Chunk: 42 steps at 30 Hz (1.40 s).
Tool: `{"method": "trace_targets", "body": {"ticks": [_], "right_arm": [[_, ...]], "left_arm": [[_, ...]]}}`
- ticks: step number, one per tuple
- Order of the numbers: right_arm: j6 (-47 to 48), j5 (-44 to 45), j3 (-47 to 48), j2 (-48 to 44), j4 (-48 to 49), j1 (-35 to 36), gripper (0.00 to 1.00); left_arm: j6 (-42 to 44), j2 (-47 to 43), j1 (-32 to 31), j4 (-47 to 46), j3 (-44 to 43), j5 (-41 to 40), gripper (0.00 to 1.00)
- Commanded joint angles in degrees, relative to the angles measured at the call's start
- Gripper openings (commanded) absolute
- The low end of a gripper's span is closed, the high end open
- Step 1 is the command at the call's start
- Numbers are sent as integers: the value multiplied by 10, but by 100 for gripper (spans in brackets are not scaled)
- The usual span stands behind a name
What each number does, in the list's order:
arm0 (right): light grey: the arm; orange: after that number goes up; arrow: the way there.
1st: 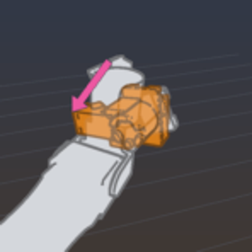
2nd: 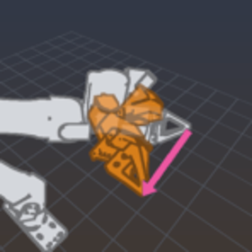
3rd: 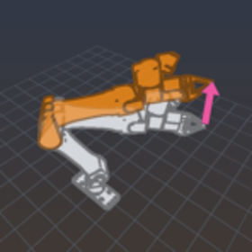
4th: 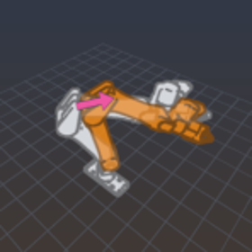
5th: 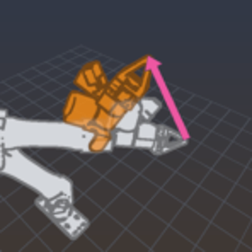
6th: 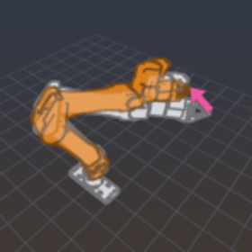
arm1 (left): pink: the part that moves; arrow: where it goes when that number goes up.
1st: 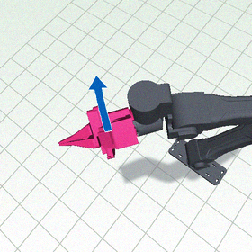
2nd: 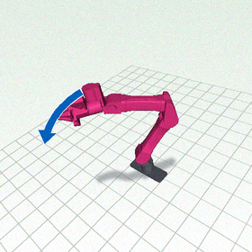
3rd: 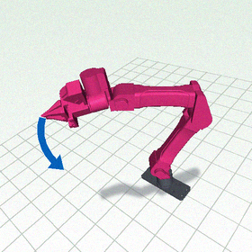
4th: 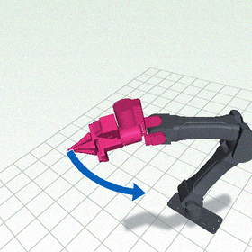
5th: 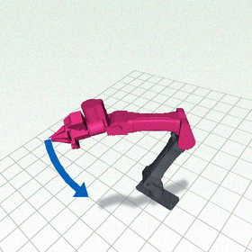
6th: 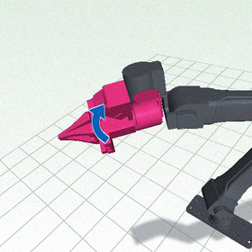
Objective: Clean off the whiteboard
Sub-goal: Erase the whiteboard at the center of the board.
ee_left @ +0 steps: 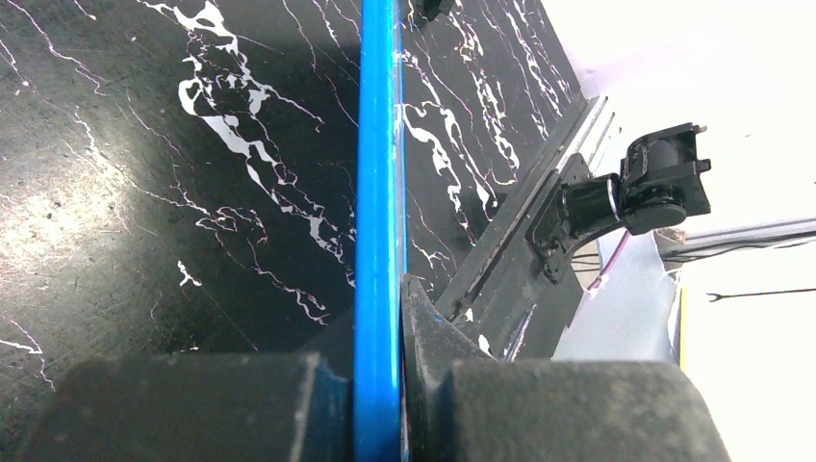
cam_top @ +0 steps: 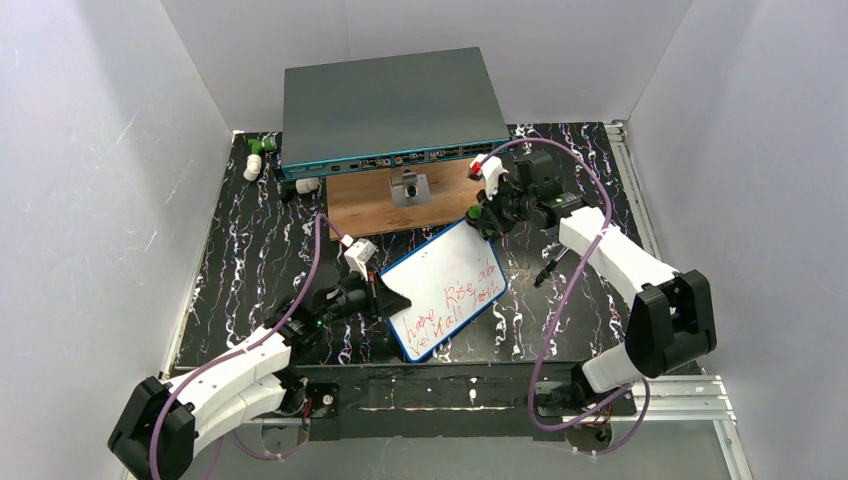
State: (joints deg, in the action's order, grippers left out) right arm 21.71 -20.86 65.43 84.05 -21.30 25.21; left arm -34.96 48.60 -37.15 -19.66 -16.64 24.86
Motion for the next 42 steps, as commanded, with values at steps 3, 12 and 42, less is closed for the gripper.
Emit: {"method": "trace_targets", "body": {"ticks": [3, 12, 42], "right_arm": [[18, 18, -30, 13, 6, 3, 1], [103, 18, -152, -24, -61, 6, 1], [-19, -61, -106, -61, 11, 62, 1]], "left_arm": [[31, -1, -13, 39, 5, 55, 0], [34, 6, -13, 39, 0, 56, 0], [31, -2, -13, 45, 1, 55, 0]]}}
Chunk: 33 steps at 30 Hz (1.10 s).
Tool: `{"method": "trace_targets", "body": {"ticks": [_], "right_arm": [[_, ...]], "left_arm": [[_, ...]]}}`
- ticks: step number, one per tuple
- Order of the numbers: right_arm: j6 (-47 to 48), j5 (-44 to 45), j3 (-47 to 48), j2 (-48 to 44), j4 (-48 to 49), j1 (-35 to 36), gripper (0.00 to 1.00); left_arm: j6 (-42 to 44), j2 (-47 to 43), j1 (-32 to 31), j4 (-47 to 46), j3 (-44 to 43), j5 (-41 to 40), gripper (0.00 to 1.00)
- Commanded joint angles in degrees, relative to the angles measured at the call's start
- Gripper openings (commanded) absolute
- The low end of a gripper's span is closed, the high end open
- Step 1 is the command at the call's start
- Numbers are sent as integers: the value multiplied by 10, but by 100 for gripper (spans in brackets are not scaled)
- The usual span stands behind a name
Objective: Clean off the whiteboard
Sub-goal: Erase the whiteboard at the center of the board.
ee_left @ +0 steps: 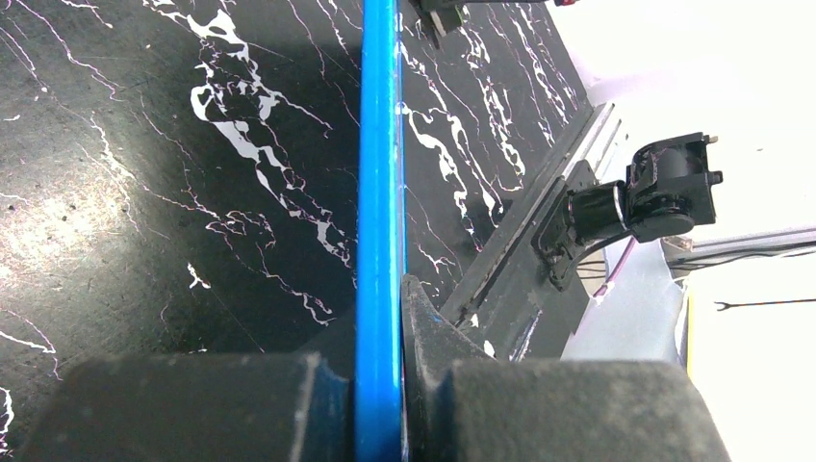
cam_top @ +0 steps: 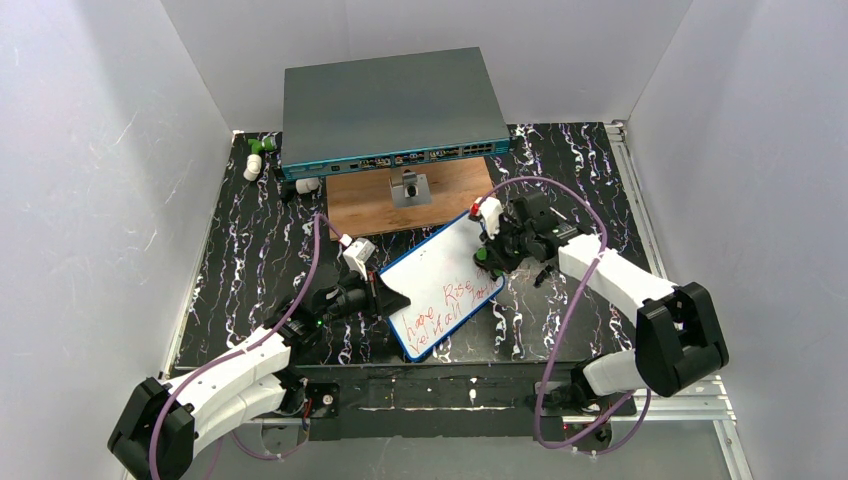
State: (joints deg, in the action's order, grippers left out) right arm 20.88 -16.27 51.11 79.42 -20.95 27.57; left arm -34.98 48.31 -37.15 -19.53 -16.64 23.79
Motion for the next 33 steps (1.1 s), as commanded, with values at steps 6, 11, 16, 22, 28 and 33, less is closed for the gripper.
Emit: {"method": "trace_targets", "body": {"ticks": [6, 11, 16, 22, 28, 33], "right_arm": [[-49, -17, 30, -2, 43, 49, 1], [-71, 64, 25, 12, 63, -5, 1], [-66, 31, 9, 16, 49, -14, 1], [-29, -138, -9, 15, -12, 49, 1], [-47, -86, -7, -5, 20, 60, 1], [-65, -3, -32, -12, 72, -9, 1]], "left_arm": [[31, -4, -13, 48, 2, 63, 0], [31, -5, -13, 46, 2, 63, 0], [31, -4, -13, 44, 3, 64, 0], [31, -2, -13, 45, 4, 62, 0], [29, -4, -13, 46, 6, 58, 0], [28, -5, -13, 50, 4, 59, 0]]}}
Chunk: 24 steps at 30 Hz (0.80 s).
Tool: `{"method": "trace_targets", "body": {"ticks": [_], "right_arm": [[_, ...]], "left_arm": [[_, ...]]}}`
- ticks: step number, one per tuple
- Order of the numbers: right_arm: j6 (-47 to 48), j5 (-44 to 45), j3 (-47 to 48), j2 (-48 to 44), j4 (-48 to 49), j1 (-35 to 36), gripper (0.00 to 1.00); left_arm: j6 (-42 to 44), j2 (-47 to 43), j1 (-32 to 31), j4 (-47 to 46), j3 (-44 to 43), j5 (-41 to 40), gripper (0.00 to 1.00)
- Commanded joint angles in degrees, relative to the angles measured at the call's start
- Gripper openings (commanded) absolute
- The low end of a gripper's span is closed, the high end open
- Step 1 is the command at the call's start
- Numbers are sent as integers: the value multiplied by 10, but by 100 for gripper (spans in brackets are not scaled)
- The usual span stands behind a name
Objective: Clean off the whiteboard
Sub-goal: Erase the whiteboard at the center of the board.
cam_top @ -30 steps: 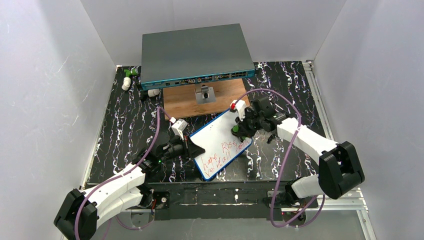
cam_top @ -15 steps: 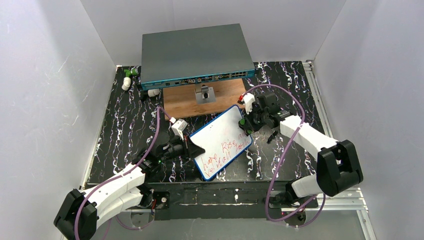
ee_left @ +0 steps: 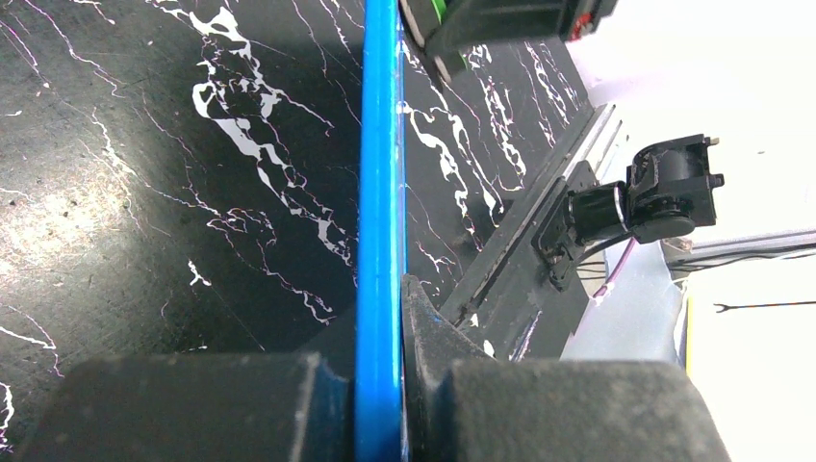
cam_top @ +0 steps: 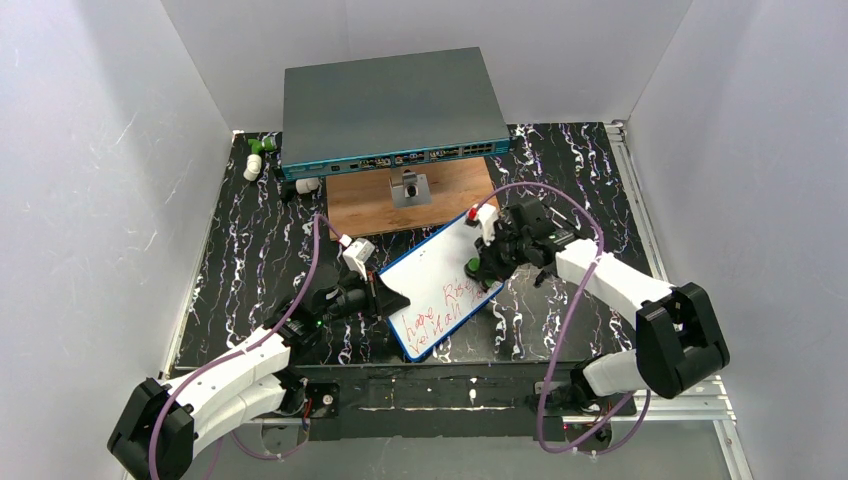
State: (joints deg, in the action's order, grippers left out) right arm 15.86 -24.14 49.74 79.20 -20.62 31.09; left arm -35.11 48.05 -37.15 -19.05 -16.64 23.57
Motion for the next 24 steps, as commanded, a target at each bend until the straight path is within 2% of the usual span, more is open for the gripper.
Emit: {"method": "trace_targets", "body": {"ticks": [1, 4, 9, 13, 16, 20, 24], "right_arm": [[-15, 90, -23, -8, 76, -54, 1], [-15, 95, -22, 5, 74, -69, 1], [-13, 26, -10, -3, 61, -70, 1], [-18, 51, -26, -57, 101, -76, 1], [-20, 62, -29, -47, 98, -85, 1], [-11, -16, -1, 16, 32, -77, 1], [30, -72, 8, 32, -12, -11, 1]], "left_arm": [[29, -2, -13, 45, 4, 61, 0], [29, -1, -13, 43, 5, 62, 0], [28, 1, -13, 41, 5, 62, 0], [26, 1, -13, 40, 7, 60, 0], [24, 2, -13, 34, 7, 61, 0], [19, 7, -13, 28, 4, 61, 0], [10, 8, -13, 21, 7, 57, 0]]}}
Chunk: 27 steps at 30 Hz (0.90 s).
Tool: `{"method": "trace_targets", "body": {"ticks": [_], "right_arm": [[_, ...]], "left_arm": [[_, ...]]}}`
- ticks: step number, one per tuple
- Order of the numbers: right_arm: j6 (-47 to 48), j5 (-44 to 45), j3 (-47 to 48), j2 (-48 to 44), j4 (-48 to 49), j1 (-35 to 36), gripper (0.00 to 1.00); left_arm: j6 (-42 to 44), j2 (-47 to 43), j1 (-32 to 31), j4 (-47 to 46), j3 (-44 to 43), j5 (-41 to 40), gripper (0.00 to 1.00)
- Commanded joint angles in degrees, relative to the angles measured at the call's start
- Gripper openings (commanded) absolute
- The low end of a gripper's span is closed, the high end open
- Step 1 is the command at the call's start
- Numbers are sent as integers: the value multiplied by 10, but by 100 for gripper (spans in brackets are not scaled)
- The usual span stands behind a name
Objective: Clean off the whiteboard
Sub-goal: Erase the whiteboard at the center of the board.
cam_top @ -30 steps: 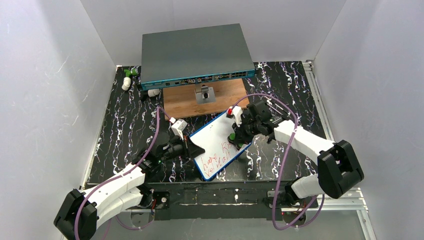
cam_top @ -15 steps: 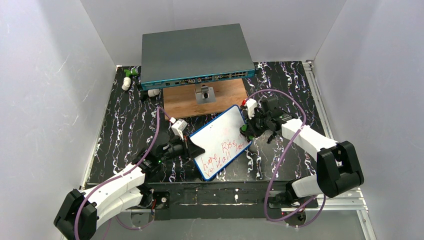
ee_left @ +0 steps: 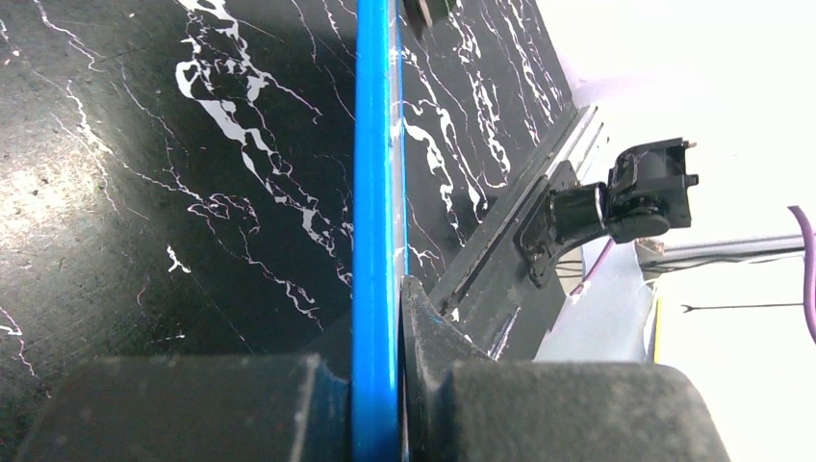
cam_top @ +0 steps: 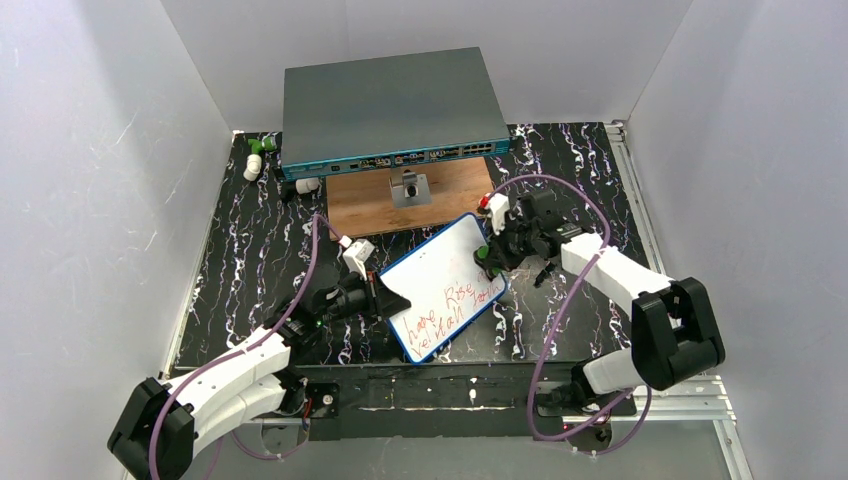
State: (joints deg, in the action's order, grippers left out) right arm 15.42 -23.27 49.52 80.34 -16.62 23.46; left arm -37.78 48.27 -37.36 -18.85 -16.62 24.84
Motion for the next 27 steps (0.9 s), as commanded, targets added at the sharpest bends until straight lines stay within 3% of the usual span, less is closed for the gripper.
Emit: {"method": "trace_targets", "body": {"ticks": [1, 5, 13, 27], "right_arm": [[44, -86, 8, 11, -52, 88, 1], [75, -72, 8, -19, -47, 172, 1], [219, 48, 69, -10, -83, 311, 1], [284, 223, 63, 25, -86, 481, 1]], "left_arm": [[34, 5, -11, 18, 8, 42, 0], [22, 12, -10, 8, 12, 34, 0], [-7, 53, -10, -36, 19, 7, 0], [-51, 135, 13, -101, -9, 21, 0]]}}
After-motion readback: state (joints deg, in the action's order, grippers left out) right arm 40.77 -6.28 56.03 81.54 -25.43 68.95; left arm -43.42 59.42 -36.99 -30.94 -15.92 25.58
